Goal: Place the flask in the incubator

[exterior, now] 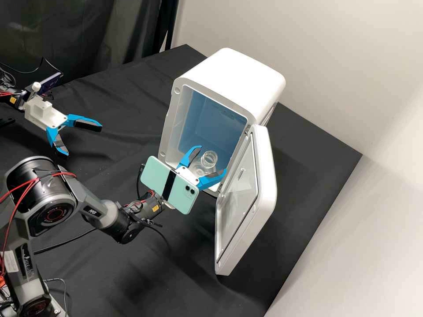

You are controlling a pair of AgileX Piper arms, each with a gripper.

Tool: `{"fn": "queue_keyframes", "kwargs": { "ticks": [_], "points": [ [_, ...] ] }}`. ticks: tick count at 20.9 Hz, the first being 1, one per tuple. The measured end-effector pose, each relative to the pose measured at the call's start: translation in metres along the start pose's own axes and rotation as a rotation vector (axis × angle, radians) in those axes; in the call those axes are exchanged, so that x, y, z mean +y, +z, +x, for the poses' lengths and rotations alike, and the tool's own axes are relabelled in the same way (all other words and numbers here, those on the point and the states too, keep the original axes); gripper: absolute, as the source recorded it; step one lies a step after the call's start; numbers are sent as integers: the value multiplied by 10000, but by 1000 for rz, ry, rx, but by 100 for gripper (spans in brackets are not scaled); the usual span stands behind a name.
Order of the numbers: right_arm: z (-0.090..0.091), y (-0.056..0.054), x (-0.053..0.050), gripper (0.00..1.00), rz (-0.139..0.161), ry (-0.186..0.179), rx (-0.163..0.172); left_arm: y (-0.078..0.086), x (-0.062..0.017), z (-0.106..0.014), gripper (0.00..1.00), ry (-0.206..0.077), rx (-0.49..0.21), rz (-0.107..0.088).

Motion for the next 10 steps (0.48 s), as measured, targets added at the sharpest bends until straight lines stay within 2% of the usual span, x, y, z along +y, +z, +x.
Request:
{"fn": "queue_keyframes", "kwargs": {
  "ticks": [1,2,10],
  "points": [
    [24,-2,-11,0,-10,-7,-5,-2,-4,1,100,-2,0,-1],
    [52,-23,-26,0,-13,-10,6,-6,-16,5,100,-8,1,-5],
    [270,-141,-168,0,-15,-76,24,-8,-19,6,100,-9,2,-6]
  ]
}}
